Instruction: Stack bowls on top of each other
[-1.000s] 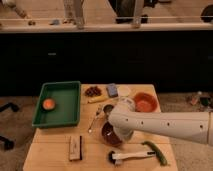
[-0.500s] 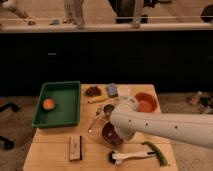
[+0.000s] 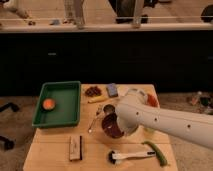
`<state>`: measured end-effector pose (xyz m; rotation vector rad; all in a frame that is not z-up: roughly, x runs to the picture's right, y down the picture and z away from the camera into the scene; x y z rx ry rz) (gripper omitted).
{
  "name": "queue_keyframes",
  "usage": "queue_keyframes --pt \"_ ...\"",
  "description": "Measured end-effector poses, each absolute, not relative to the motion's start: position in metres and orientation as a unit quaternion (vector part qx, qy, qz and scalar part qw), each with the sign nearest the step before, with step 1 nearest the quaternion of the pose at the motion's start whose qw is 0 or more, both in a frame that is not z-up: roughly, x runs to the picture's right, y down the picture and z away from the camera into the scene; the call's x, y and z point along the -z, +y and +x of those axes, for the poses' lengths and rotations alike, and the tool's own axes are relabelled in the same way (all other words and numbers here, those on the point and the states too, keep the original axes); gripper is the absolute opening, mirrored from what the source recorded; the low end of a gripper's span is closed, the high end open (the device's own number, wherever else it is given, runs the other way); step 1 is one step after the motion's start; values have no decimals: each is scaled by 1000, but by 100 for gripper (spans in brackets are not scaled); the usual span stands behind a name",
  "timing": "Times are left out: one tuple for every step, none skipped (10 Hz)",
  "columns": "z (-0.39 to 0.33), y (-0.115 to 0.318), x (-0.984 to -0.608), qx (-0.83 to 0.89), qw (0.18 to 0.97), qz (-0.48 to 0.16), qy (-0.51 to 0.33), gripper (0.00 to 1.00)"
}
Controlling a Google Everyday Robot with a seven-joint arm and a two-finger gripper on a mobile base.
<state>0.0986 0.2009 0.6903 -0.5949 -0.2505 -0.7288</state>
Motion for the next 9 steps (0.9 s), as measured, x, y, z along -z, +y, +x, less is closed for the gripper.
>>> queue_keyframes --pt "100 192 -688 343 888 -280 -121 0" --pt "99 184 -686 338 892 -275 -122 0" --pt "96 176 -685 333 895 -270 -124 0" --pt "96 162 -682 324 900 -263 -123 0" --pt "97 152 -680 317 905 -258 -122 0" --pt "97 145 -680 311 908 -254 -121 0" --pt "98 135 -680 302 912 -250 -118 0" --pt "98 127 -681 295 916 -247 -116 0" --pt "98 119 -682 289 919 -244 -114 0"
